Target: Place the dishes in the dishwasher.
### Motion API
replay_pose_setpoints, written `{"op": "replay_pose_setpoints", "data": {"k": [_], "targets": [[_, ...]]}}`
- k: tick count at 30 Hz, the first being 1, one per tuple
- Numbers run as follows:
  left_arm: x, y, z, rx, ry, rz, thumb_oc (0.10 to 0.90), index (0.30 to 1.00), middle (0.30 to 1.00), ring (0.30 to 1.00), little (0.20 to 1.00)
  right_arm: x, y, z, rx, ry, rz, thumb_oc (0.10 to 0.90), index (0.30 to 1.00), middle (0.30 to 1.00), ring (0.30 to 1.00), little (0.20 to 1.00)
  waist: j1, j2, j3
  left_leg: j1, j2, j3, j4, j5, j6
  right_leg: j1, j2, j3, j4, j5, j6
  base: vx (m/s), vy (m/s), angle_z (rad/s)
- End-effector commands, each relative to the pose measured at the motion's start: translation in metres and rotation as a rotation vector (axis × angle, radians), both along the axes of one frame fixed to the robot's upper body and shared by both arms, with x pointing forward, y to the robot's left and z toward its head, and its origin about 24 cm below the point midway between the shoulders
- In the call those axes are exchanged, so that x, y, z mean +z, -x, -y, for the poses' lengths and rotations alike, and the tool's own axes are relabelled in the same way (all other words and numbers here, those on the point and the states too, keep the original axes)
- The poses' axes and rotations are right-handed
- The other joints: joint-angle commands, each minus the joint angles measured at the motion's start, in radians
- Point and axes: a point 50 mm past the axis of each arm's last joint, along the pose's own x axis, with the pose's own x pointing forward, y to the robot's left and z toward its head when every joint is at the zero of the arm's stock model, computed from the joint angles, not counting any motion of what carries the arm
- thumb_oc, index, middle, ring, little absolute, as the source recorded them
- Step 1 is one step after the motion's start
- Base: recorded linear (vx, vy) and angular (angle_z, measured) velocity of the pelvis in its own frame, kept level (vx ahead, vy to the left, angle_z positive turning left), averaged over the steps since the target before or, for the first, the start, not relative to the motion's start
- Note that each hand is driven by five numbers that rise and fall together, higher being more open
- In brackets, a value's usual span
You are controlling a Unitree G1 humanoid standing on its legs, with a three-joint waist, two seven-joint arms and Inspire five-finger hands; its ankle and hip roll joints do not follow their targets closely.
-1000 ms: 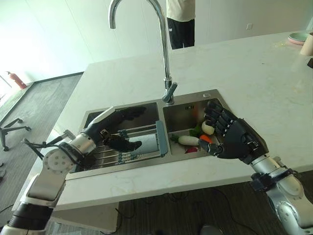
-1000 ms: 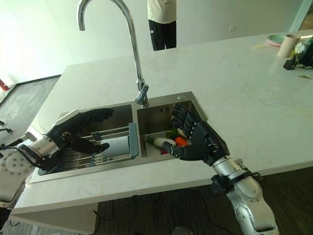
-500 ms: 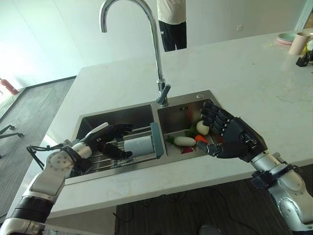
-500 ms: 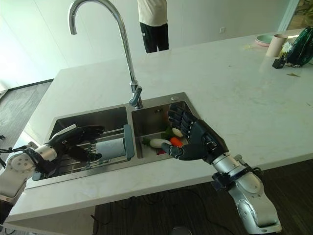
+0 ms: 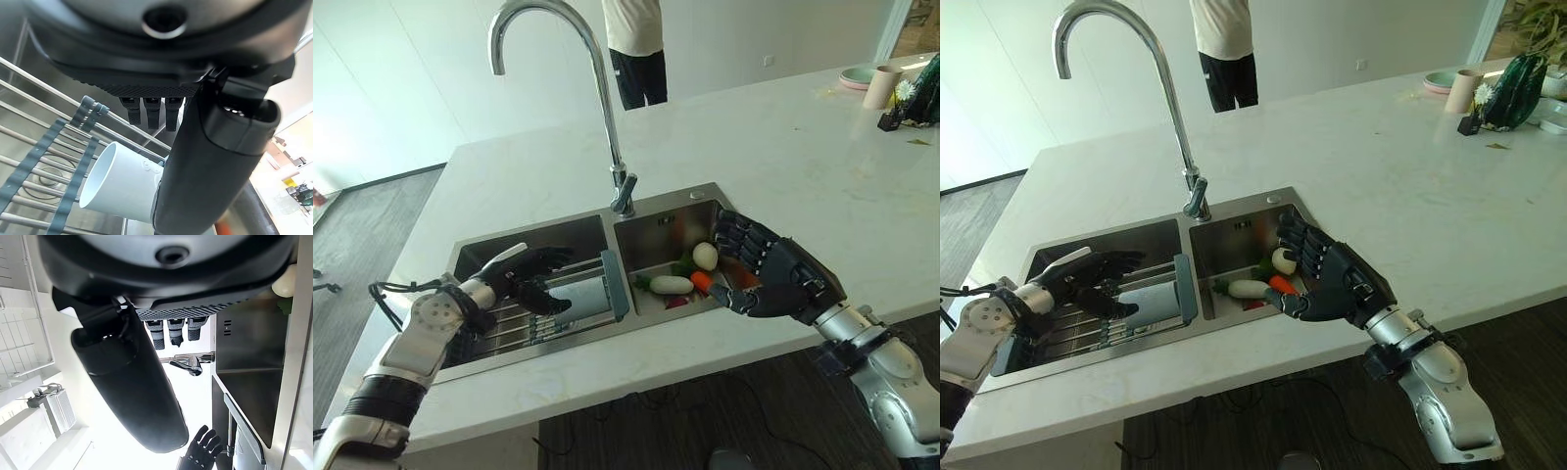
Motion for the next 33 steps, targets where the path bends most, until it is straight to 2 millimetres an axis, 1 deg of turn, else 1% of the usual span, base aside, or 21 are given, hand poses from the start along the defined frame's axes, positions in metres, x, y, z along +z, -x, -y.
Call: {"op": "replay_pose_setpoints", "data": {"k": [1,13,14,19,27,33], "targets": [[0.067,-0.021,0.006,-0.036,-0.037,0.287,0.8,0.9,0.9,0.9,0.9,0.054,-0.007,-0.013,0.073,-0.01,0.285,0.8,0.9,0.9,0.9,0.9,-0.019,0.002,-0.037,0.025,0.037,-0.006,0.089,-0.202,-0.015,0.102,-0.004,-0.018,-0.09,-0.064,0.105,0.0,0.0,0.0],[0.051,-0.021,0.0,-0.04,-0.071,0.186,0.8,0.9,0.9,0.9,0.9,0.05,-0.007,-0.011,0.076,-0.002,0.269,0.8,0.9,0.9,0.9,0.9,-0.027,-0.002,-0.038,0.033,0.035,0.003,0.089,-0.208,-0.01,0.104,-0.004,-0.011,-0.09,-0.062,0.108,0.0,0.003,-0.01],[0.046,-0.02,0.0,-0.038,-0.073,0.174,0.8,0.9,0.9,0.9,0.9,0.049,-0.008,-0.011,0.074,-0.001,0.269,0.8,0.9,0.9,0.9,0.9,-0.029,-0.002,-0.036,0.034,0.034,0.006,0.089,-0.208,-0.009,0.103,-0.004,-0.01,-0.09,-0.06,0.108,0.0,0.0,0.0],[0.042,-0.02,0.0,-0.04,-0.074,0.149,0.8,0.9,0.9,0.9,0.9,0.048,-0.007,-0.011,0.075,0.001,0.263,0.8,0.9,0.9,0.9,0.9,-0.03,-0.003,-0.036,0.036,0.033,0.007,0.089,-0.209,-0.007,0.104,-0.004,-0.01,-0.09,-0.059,0.109,0.0,0.0,0.0],[0.021,-0.018,0.001,-0.018,-0.06,0.068,0.8,0.9,0.9,0.9,0.9,0.046,-0.007,-0.012,0.07,0.001,0.259,0.8,0.9,0.9,0.9,0.9,-0.031,-0.008,-0.034,0.04,0.029,0.007,0.089,-0.211,-0.003,0.106,-0.003,-0.006,-0.09,-0.059,0.109,0.01,0.003,-0.01],[0.02,-0.017,0.0,0.004,-0.079,0.124,0.8,0.9,0.9,0.9,0.9,0.044,-0.006,-0.011,0.07,0.001,0.256,0.8,0.9,0.9,0.9,0.9,-0.032,-0.014,-0.033,0.043,0.026,0.009,0.089,-0.215,0.001,0.107,-0.002,-0.004,-0.09,-0.059,0.109,0.0,0.001,-0.01]]}}
